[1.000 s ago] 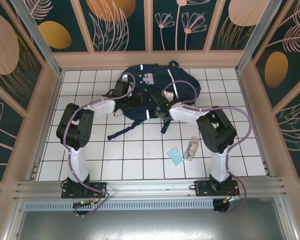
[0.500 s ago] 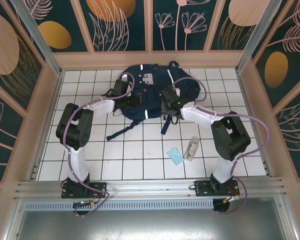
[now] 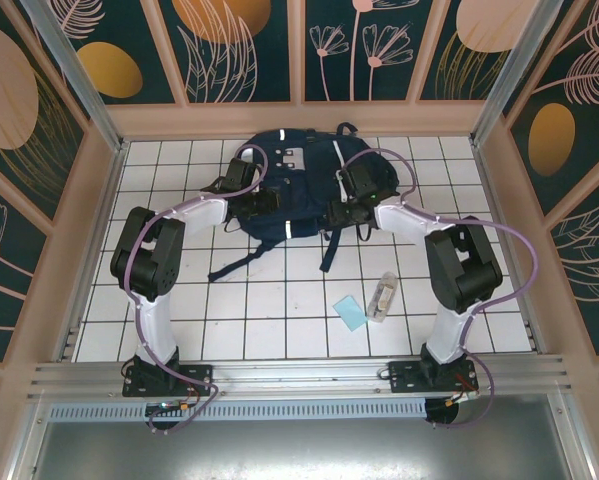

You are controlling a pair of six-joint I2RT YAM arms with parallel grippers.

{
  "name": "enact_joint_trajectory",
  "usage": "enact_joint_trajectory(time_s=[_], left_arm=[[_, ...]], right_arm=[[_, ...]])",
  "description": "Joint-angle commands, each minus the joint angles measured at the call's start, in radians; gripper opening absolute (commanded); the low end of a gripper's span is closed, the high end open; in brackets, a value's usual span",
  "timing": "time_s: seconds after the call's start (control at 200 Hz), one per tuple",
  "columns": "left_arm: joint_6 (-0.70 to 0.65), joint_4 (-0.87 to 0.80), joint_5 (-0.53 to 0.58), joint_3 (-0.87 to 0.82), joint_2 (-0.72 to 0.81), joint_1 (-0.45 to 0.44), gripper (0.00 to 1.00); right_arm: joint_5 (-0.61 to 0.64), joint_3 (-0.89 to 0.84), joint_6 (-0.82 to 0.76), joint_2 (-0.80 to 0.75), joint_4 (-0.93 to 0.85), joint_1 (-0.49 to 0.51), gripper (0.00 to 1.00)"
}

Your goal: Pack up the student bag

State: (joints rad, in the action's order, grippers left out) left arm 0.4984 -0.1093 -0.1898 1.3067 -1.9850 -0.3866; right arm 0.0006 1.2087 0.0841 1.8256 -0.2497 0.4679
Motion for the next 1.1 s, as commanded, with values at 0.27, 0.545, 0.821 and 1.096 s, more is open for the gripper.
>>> enact_joint_trajectory(time_s=[0.27, 0.545, 0.821, 1.096], left_arm=[[-0.011, -0.144, 0.075, 0.012, -0.011, 0.020, 0.32], [-0.013, -0.144, 0.077, 0.016, -0.009, 0.020, 0.32], [-0.014, -0.144, 0.077, 0.011, 0.001, 0.021, 0.32], [-0.014, -0.148, 0.085, 0.008, 0.011, 0.022, 0.32]], right_arm=[[-0.258, -0.058, -0.071, 0.019, 0.092, 0.007, 0.53], [-0.260, -0.089, -0.036, -0.024, 0.117, 0.063, 0.54], [-0.195, -0.074, -0.035, 0.026, 0.121, 0.050, 0.51], [-0.171, -0.017, -0.047, 0.100, 0.138, 0.038, 0.42]])
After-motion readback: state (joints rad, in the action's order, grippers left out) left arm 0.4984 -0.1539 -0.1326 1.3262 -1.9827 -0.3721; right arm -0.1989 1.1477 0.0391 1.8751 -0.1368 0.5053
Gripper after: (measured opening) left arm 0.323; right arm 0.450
